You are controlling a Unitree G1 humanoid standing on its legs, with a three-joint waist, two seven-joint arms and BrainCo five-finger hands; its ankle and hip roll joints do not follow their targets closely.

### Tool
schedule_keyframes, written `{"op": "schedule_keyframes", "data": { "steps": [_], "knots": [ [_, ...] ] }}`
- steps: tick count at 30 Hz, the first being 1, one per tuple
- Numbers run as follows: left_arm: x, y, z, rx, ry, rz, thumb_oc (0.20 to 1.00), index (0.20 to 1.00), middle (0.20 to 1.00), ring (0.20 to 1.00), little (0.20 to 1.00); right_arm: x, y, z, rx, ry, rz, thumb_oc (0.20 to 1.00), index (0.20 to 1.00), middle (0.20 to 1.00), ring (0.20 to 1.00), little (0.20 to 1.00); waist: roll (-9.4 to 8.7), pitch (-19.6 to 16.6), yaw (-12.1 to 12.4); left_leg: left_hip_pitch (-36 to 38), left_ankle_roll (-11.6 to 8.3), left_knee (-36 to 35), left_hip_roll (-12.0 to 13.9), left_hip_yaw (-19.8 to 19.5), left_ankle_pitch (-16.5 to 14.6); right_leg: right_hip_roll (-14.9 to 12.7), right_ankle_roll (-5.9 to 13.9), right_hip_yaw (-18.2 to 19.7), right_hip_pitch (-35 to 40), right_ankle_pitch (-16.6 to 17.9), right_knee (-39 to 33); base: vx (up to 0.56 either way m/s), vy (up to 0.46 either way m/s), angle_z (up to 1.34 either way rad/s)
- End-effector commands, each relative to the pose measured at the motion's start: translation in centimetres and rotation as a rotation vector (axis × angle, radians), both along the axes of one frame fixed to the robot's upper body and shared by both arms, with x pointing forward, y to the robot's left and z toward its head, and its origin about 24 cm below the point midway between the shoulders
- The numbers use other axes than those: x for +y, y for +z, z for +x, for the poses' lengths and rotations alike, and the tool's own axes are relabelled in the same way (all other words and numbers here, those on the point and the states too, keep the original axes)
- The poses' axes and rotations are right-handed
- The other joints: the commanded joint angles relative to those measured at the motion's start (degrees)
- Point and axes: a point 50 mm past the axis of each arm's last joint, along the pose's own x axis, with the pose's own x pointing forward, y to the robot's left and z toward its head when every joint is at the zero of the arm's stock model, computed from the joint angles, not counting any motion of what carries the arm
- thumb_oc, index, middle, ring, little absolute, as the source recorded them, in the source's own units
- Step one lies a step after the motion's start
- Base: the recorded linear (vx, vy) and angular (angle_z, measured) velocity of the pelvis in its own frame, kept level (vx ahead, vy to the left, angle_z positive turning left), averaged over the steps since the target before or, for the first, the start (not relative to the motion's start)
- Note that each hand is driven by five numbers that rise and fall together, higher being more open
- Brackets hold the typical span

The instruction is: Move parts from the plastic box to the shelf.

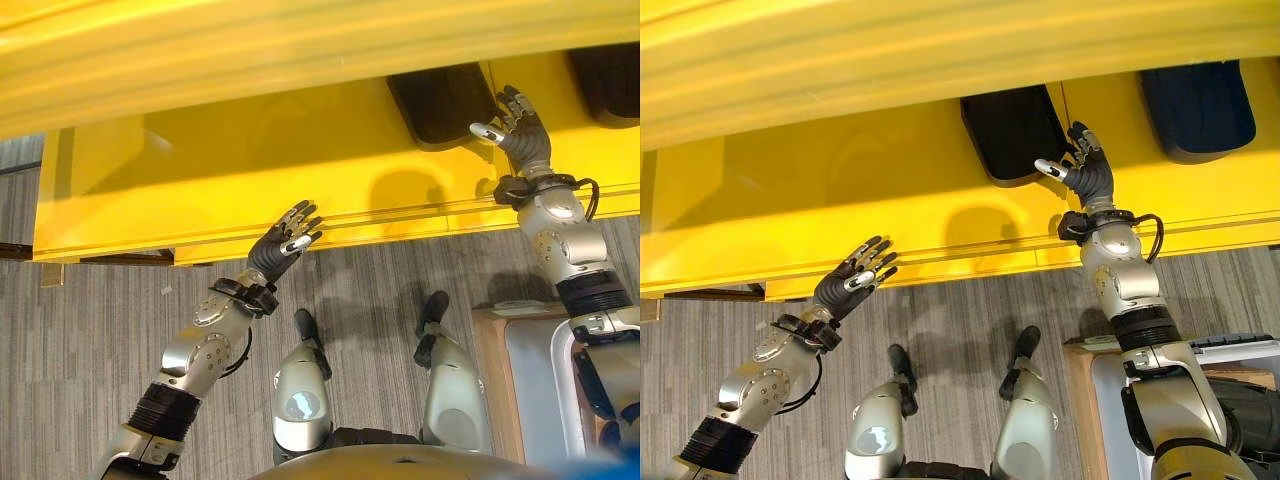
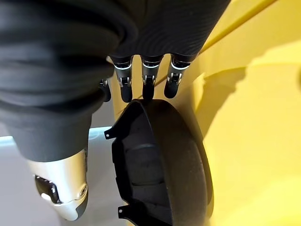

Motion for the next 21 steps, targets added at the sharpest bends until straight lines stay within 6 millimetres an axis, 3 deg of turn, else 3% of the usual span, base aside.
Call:
{"op": "schedule_keyframes", "data": {
  "steps": [1, 21],
  "knots": [
    [-0.5, 0.5, -1.0, -0.030, -0.064, 0.006, 1.000, 1.000, 1.000, 1.000, 1.000, 1.9, 2.3, 0.5, -0.074, 0.095, 0.052, 1.000, 1.000, 1.000, 1.000, 1.000, -0.42, -0.3, 1.0, -4.0, 1.46, 3.0, -1.6, -0.9, -2.9, 0.8, 1.57, -3.9, 2.7, -14.5, 8.7, 0.00, 0.000, 0.00],
    [-1.1, -0.3, -1.1, -0.002, -0.087, 0.019, 1.000, 1.000, 1.000, 1.000, 1.000, 5.1, 1.7, 0.8, -0.019, 0.198, -0.018, 1.000, 1.000, 1.000, 1.000, 1.000, -0.58, -0.6, 1.1, -2.9, 2.03, 3.6, -2.0, -0.5, -3.5, 0.7, 1.41, -3.8, 3.4, -14.5, 9.2, 0.00, 0.000, 0.00]
  ]
}}
